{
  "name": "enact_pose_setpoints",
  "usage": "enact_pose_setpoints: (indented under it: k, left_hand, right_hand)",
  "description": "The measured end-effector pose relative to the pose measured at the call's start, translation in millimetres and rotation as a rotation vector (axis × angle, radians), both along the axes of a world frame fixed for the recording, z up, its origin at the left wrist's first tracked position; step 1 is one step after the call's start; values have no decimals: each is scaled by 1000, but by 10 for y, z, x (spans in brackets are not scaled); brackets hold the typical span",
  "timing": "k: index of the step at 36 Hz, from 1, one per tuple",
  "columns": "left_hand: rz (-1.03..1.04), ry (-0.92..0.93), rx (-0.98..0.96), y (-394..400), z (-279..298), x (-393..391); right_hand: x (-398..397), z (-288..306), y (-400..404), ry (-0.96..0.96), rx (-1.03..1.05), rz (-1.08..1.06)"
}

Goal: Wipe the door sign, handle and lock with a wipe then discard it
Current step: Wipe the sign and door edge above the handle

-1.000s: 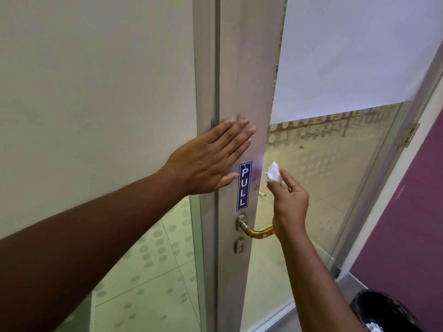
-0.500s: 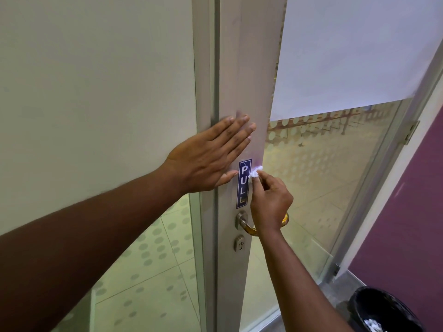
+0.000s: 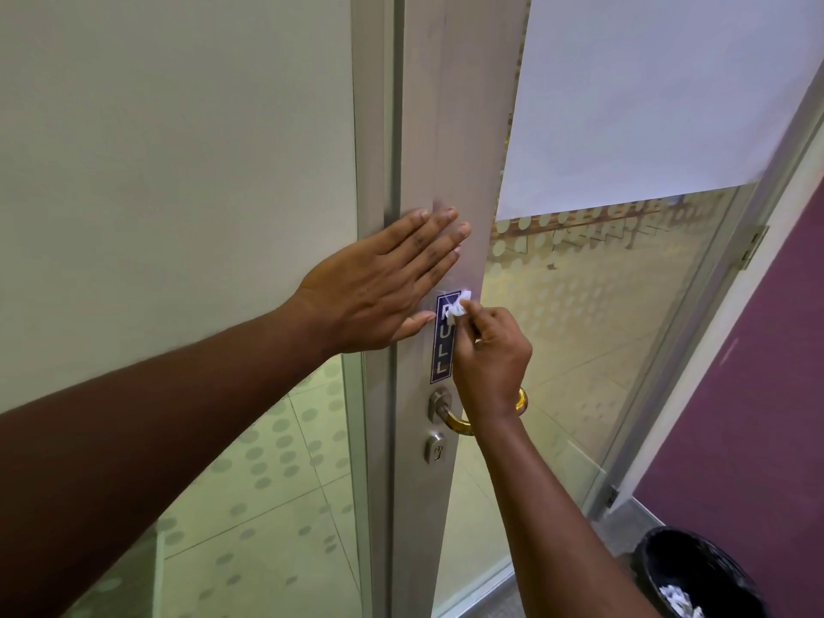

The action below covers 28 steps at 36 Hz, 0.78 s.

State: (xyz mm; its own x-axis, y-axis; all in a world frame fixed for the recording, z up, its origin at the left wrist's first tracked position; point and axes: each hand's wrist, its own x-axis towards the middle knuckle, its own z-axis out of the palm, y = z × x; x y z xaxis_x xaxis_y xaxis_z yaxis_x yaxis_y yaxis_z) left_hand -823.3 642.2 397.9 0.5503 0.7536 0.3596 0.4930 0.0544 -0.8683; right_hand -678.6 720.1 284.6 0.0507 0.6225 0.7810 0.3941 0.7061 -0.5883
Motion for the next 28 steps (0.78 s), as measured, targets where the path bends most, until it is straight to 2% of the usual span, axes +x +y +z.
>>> enact_pose_setpoints:
  k: [7,14,23,28]
  left_hand:
    - [16,7,-1,-3,0,7]
    - [15,13,5,-18,5,15]
    - [12,15,9,-12,3,9]
    - [31,3,-3,-19,7,16]
  right_hand:
    - [55,72,90,38,-67,-49]
    - [2,327,117,58,57,-7]
    - [17,91,33,-67,132,16]
    - [57,59,35,-3,64,6]
